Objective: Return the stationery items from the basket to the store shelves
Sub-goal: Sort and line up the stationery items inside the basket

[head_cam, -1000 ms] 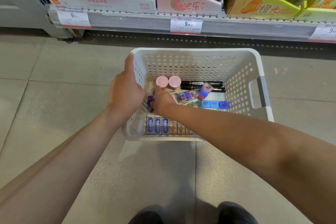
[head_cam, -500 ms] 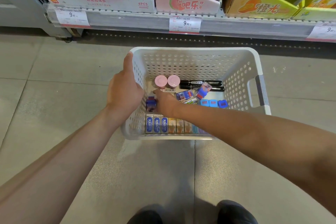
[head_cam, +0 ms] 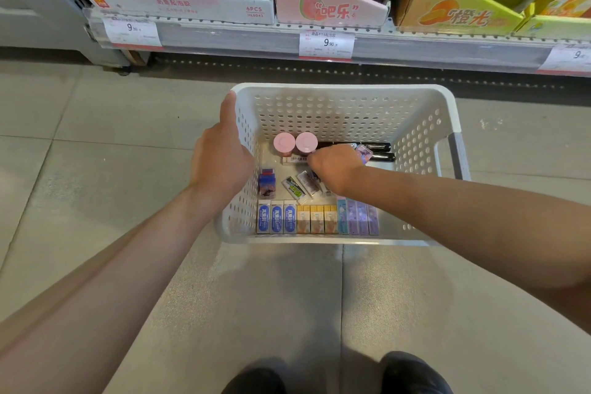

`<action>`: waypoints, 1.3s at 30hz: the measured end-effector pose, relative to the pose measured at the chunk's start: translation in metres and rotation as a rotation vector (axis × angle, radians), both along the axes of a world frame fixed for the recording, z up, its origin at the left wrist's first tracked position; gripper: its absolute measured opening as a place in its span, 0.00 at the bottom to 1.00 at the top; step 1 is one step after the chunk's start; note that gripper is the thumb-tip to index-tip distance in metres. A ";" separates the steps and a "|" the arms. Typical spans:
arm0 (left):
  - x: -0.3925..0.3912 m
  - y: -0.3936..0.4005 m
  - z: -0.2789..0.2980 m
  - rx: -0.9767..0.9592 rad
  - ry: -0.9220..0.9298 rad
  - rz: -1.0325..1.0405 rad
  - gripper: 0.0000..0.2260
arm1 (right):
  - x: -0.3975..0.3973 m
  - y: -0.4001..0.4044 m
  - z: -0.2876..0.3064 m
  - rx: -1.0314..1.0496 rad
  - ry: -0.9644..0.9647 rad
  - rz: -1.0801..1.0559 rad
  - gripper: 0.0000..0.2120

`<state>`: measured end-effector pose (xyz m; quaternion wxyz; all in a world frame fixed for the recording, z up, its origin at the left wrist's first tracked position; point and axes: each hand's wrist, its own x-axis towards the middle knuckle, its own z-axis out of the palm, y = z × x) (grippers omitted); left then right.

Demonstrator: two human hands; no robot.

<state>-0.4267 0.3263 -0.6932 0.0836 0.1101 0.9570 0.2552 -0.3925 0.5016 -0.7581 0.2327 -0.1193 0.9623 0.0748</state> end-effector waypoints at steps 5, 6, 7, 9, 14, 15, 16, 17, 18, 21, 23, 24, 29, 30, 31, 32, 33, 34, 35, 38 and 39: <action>0.000 0.000 0.000 -0.008 0.008 0.002 0.31 | -0.002 -0.002 -0.008 0.013 0.016 -0.016 0.14; 0.000 0.000 -0.001 -0.009 0.008 0.002 0.32 | -0.002 -0.002 -0.009 0.016 0.016 -0.015 0.14; 0.000 0.000 0.000 -0.009 0.007 0.001 0.32 | -0.002 -0.001 -0.009 0.010 0.021 -0.013 0.15; 0.000 0.000 0.000 -0.010 0.005 0.002 0.32 | -0.001 0.001 -0.009 -0.021 0.047 -0.010 0.16; 0.000 0.001 0.000 -0.031 0.015 0.002 0.32 | 0.000 -0.002 0.001 -0.136 0.146 -0.068 0.20; 0.000 0.001 0.000 -0.033 0.017 0.001 0.32 | 0.000 -0.003 0.003 -0.157 0.145 -0.052 0.21; 0.000 0.001 -0.001 -0.032 0.018 0.000 0.32 | 0.000 -0.004 0.006 -0.164 0.128 -0.015 0.21; 0.000 0.000 -0.001 -0.028 0.017 0.001 0.32 | 0.001 -0.005 0.008 -0.167 0.099 0.031 0.20; 0.000 0.000 -0.001 -0.024 0.017 0.001 0.32 | 0.001 -0.006 0.009 -0.180 0.065 0.069 0.19; 0.000 0.000 -0.001 -0.023 0.025 -0.006 0.31 | 0.005 -0.012 0.006 -0.309 -0.052 0.122 0.17; 0.000 0.000 -0.002 -0.024 0.035 -0.011 0.31 | 0.010 -0.019 0.001 -0.388 -0.128 0.142 0.19; 0.000 0.000 -0.002 -0.025 0.037 -0.009 0.31 | 0.013 -0.023 -0.001 -0.416 -0.166 0.139 0.19; -0.001 -0.001 -0.003 -0.023 0.031 -0.008 0.31 | 0.020 -0.028 -0.005 -0.405 -0.244 0.120 0.21; -0.001 0.000 -0.003 -0.025 0.031 -0.006 0.30 | 0.019 -0.026 -0.006 -0.389 -0.245 0.105 0.21; -0.001 0.000 -0.003 -0.027 0.032 -0.002 0.30 | 0.018 -0.024 -0.006 -0.378 -0.238 0.092 0.21; -0.001 0.000 -0.003 -0.030 0.034 0.000 0.30 | 0.018 -0.022 -0.006 -0.371 -0.231 0.075 0.20; -0.001 0.000 -0.003 -0.032 0.037 -0.002 0.30 | 0.017 -0.019 -0.007 -0.375 -0.228 0.054 0.19; 0.000 0.000 -0.003 -0.033 0.040 -0.005 0.30 | 0.017 -0.018 -0.007 -0.402 -0.225 0.016 0.18; 0.000 0.000 -0.003 -0.033 0.041 -0.009 0.30 | 0.017 -0.016 -0.006 -0.458 -0.218 -0.049 0.17; 0.000 -0.001 -0.002 -0.032 0.035 -0.007 0.31 | 0.012 -0.015 -0.004 -0.815 -0.216 -0.468 0.16; 0.000 -0.001 -0.002 -0.032 0.032 -0.004 0.31 | 0.010 -0.015 -0.003 -0.977 -0.265 -0.647 0.17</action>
